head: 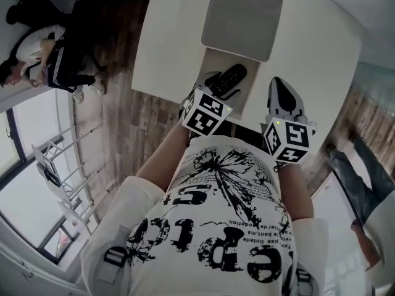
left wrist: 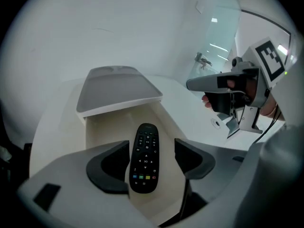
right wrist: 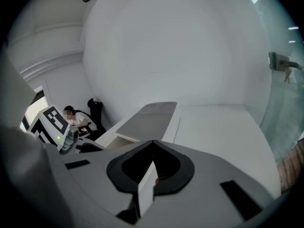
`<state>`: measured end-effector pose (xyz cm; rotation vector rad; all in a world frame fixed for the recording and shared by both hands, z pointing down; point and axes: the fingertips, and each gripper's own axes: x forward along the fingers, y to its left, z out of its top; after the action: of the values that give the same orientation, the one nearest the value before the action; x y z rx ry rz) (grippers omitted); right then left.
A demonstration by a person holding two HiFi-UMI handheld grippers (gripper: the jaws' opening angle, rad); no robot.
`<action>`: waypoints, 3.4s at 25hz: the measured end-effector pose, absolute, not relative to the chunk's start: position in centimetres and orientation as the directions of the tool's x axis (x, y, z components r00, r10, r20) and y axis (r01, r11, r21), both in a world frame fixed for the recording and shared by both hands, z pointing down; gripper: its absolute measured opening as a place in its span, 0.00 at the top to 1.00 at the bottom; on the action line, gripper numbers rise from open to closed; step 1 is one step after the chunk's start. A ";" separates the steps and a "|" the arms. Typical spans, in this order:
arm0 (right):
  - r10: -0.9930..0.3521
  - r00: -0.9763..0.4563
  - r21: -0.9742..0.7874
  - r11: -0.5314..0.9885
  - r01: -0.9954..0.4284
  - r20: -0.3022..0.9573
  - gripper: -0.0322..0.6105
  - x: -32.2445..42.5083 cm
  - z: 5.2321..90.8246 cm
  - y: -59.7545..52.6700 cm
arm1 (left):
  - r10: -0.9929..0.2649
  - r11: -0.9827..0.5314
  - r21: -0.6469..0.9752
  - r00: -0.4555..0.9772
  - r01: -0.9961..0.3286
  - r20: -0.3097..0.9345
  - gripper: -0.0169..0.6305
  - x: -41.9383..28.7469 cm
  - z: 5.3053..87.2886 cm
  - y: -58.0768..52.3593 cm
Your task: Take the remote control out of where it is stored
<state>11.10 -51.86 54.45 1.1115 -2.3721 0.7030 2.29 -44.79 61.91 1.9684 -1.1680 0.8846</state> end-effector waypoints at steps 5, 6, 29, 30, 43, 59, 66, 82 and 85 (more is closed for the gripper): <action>-0.561 -0.590 -0.281 0.542 -0.792 0.580 0.95 10.9 55.6 -52.1 | -0.398 -0.392 0.186 0.349 -0.901 0.849 0.51 2.7 64.0 -45.1; -0.559 -0.592 -0.284 0.543 -0.791 0.581 0.95 10.9 55.8 -52.3 | -0.391 -0.389 0.180 0.339 -0.904 0.856 0.51 2.6 64.5 -45.2; -0.572 -0.584 -0.331 0.490 -0.807 0.576 0.95 12.6 55.8 -54.2 | -0.337 -0.400 0.042 0.189 -0.916 0.922 0.51 2.4 66.4 -45.3; -0.573 -0.583 -0.329 0.490 -0.807 0.576 0.95 12.8 55.7 -54.1 | -0.330 -0.400 0.040 0.185 -0.916 0.926 0.53 2.4 66.4 -45.2; -0.595 -0.579 -0.300 0.505 -0.809 0.558 0.95 13.9 54.7 -52.6 | -0.343 -0.358 0.116 0.246 -0.927 0.906 0.57 1.9 64.5 -45.2; -0.691 -0.595 -0.198 0.570 -0.798 0.410 0.95 12.0 45.1 -52.6 | -0.761 -0.297 0.093 0.294 -0.950 0.578 0.57 0.4 46.5 -49.3; -0.771 -0.563 -0.144 0.547 -0.825 0.298 0.95 13.1 39.8 -54.6 | -0.913 -0.284 0.062 0.289 -0.957 0.288 0.57 0.4 37.7 -51.4; -0.816 -0.542 -0.130 0.526 -0.841 0.202 0.95 14.0 36.3 -56.1 | -0.971 -0.226 0.028 0.227 -0.974 0.078 0.57 0.7 32.6 -53.4; -0.809 -0.549 -0.129 0.534 -0.836 0.207 0.95 14.1 36.6 -55.8 | -0.968 -0.233 0.055 0.237 -0.971 0.086 0.57 1.2 33.0 -53.3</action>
<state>14.07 -55.82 36.61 1.4241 -2.6428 0.3235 1.15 -53.31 32.95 2.3939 -1.8820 0.0515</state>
